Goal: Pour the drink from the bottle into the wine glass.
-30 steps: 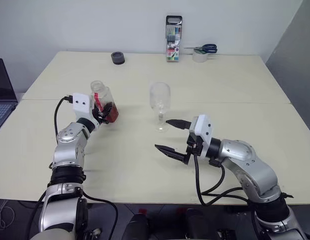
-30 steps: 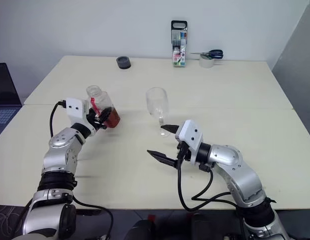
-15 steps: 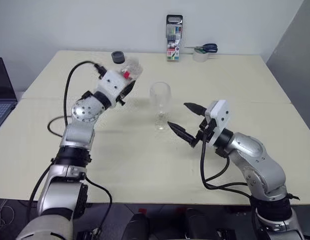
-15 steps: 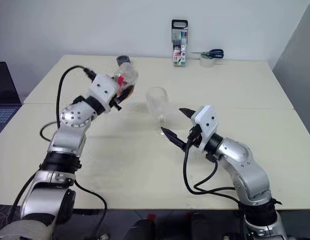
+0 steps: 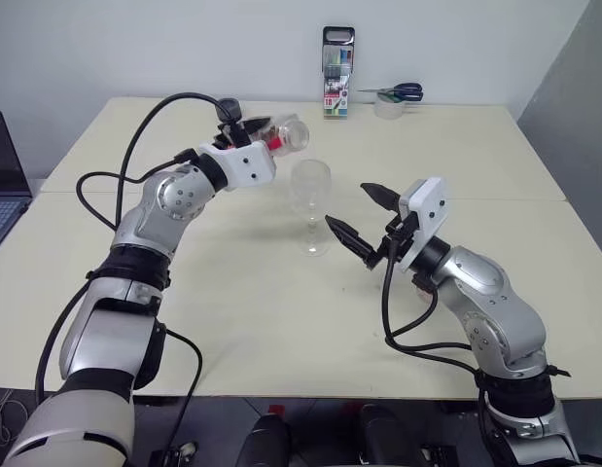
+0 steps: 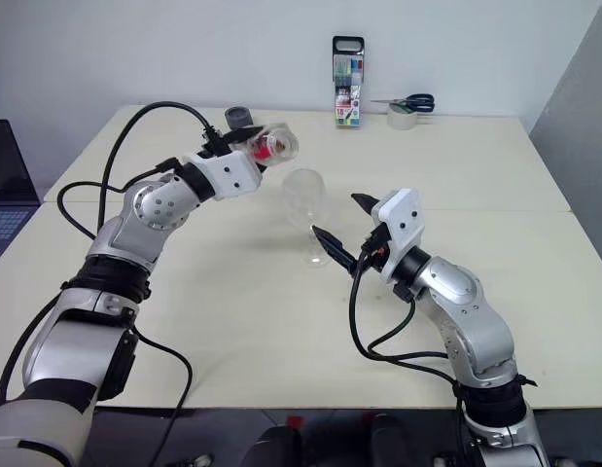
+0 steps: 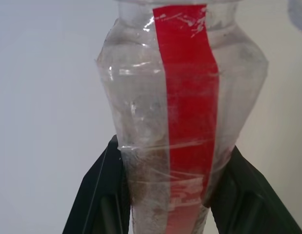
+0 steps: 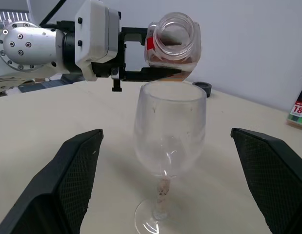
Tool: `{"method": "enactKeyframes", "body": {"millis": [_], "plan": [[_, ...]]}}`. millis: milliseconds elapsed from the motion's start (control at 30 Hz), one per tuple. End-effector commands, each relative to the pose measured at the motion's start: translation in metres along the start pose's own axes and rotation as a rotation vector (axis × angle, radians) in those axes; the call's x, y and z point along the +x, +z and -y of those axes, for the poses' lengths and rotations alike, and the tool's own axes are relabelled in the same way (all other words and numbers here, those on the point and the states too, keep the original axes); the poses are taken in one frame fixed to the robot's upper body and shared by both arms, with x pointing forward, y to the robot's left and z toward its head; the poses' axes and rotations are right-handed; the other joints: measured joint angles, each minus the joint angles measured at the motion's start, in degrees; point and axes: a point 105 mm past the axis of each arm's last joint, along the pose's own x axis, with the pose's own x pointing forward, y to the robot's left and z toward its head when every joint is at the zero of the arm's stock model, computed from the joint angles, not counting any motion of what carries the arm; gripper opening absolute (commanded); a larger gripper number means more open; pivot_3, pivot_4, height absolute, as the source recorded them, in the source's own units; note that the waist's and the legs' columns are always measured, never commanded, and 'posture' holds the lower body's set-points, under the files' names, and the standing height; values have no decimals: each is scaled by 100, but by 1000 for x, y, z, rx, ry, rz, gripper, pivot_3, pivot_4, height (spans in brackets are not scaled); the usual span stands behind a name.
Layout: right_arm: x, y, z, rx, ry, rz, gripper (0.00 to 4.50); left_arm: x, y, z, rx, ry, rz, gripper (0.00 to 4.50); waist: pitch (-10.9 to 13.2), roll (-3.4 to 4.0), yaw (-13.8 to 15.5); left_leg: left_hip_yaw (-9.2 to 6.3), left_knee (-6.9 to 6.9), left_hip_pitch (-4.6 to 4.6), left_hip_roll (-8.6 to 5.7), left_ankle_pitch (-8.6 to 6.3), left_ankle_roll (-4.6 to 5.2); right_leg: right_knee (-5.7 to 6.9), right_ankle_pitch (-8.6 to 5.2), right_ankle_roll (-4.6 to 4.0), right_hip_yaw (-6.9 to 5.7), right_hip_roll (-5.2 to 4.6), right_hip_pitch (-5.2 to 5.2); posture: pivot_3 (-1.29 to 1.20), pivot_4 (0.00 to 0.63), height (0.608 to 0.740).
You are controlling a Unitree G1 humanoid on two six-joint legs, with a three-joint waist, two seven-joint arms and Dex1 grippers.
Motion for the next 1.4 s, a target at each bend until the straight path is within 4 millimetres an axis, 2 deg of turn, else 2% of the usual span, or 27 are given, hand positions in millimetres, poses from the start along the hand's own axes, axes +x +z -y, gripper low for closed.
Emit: {"method": "enactKeyframes", "body": {"millis": [33, 167, 267, 833, 1400], "plan": [[0, 12, 3, -29, -20, 48, 4500, 2, 8, -20, 71, 56, 44, 1690, 0, 0, -2, -1, 4, -8, 0, 2, -3, 2, 0, 0, -1, 0, -8, 0, 150, 740], [0, 9, 4, -31, -37, 38, 4500, 3, 8, -20, 127, 53, 53, 1690, 0, 0, -10, -3, 50, -79, -2, 8, -14, 36, 3, 1, -2, 1, -75, 0, 150, 740], [0, 9, 4, -29, -40, 36, 4500, 3, 7, -18, 151, 55, 55, 1690, 0, 0, -8, -3, 65, -86, -7, 7, -12, 47, 3, 1, -1, -1, -77, 0, 150, 740], [0, 6, 2, -17, -30, 24, 4500, 7, 15, -34, 285, 74, 94, 1690, 0, 0, -55, -3, 71, -85, -7, 4, -7, 59, 3, 1, -2, 0, -77, 0, 150, 740], [1, 6, -2, -5, -23, 34, 4500, 6, 14, -42, 365, 70, 89, 1690, 0, 0, -92, -4, 76, -84, -8, 4, -7, 73, 3, 1, -2, 0, -79, 0, 150, 740]]}}
